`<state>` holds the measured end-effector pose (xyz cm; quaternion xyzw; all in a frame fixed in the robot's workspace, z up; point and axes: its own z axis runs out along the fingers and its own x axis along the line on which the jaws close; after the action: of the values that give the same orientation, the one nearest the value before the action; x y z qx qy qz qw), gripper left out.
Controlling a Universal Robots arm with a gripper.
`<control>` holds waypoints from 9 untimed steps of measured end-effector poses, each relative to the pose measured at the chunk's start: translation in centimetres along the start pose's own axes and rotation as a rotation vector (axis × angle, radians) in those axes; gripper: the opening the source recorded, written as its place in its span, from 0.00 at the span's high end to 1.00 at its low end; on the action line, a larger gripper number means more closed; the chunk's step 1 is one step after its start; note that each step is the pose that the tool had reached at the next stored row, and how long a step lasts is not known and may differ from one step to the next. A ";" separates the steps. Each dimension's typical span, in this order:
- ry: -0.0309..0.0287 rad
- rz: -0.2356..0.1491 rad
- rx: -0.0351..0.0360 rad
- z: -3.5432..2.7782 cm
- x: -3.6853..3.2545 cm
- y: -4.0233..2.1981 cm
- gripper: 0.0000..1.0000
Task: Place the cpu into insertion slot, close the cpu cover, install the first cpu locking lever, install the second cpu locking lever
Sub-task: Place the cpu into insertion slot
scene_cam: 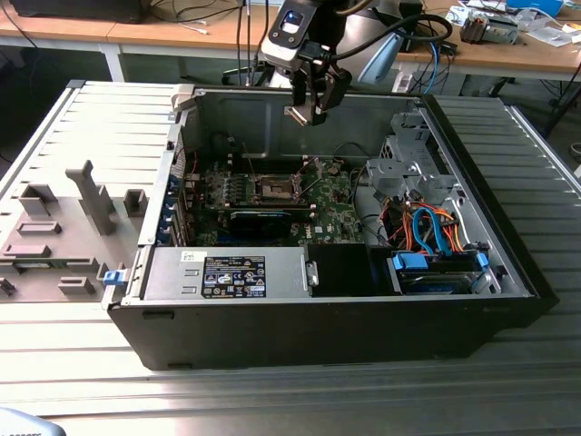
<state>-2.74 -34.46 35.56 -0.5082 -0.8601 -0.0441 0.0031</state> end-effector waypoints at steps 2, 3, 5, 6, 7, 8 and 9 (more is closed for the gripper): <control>-0.0001 0.002 -0.0001 0.00 0.00 0.00 0.45; -0.0002 0.002 -0.0001 0.00 0.00 0.00 0.45; -0.0004 0.005 -0.0003 0.00 0.00 0.00 0.45; -0.0004 0.006 -0.0003 0.00 0.00 0.00 0.45; -0.0004 0.006 -0.0003 0.00 0.00 0.00 0.45; -0.0006 0.008 -0.0004 0.00 0.00 0.00 0.45; -0.0007 0.009 -0.0005 0.00 0.00 0.00 0.45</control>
<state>-2.74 -34.46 35.56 -0.5121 -0.8578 -0.0441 0.0028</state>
